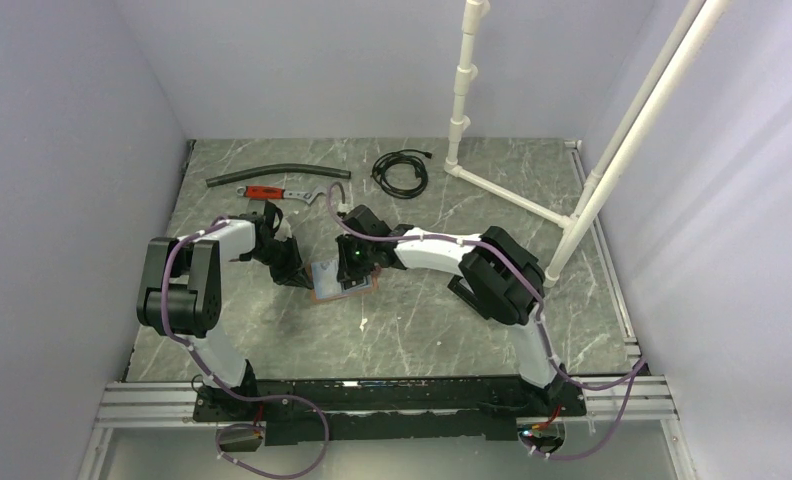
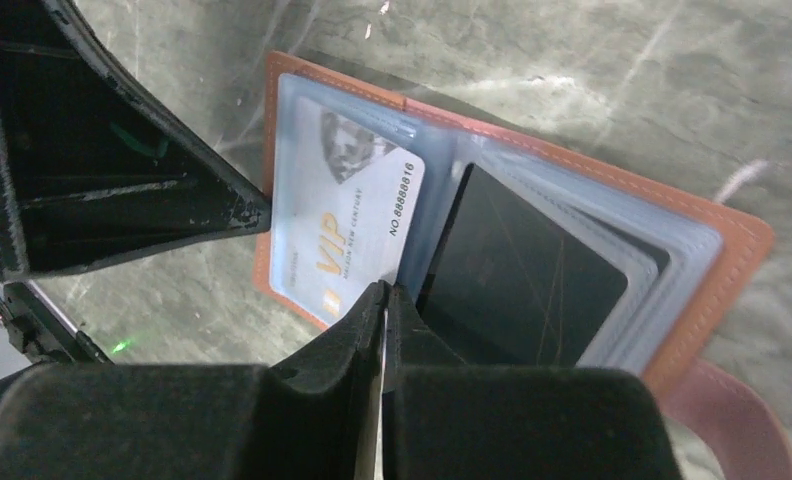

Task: Put the credit cards into the card holder
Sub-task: Insert the credit card into the card holder, then turn over the card slot in the card holder.

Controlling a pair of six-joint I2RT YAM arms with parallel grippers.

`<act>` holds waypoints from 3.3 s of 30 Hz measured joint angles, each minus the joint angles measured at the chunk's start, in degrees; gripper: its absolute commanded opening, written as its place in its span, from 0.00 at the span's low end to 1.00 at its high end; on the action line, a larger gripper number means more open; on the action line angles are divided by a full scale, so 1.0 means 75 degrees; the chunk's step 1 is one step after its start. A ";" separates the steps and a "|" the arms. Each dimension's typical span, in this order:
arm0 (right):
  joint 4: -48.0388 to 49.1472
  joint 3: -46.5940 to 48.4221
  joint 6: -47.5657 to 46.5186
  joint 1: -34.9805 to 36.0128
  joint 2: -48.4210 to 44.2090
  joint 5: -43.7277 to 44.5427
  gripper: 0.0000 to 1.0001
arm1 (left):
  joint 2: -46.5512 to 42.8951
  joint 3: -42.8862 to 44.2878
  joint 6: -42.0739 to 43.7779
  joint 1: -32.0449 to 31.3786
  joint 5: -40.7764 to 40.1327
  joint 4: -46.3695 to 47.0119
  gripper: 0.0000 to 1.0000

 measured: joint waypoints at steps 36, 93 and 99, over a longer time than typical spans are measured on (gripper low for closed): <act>-0.0615 0.0265 -0.0498 0.0280 0.0160 0.0393 0.00 | -0.0597 0.0017 -0.0029 -0.0117 -0.0221 -0.0192 0.20; -0.0504 0.0309 -0.0353 0.0236 0.0251 0.0326 0.00 | -0.0635 -0.0495 -0.0510 -0.0105 0.0810 0.1236 0.37; -0.0335 0.0105 -0.0017 0.0122 0.0157 0.0140 0.04 | -0.0699 -0.0749 -0.0842 -0.0050 0.1102 0.1737 0.37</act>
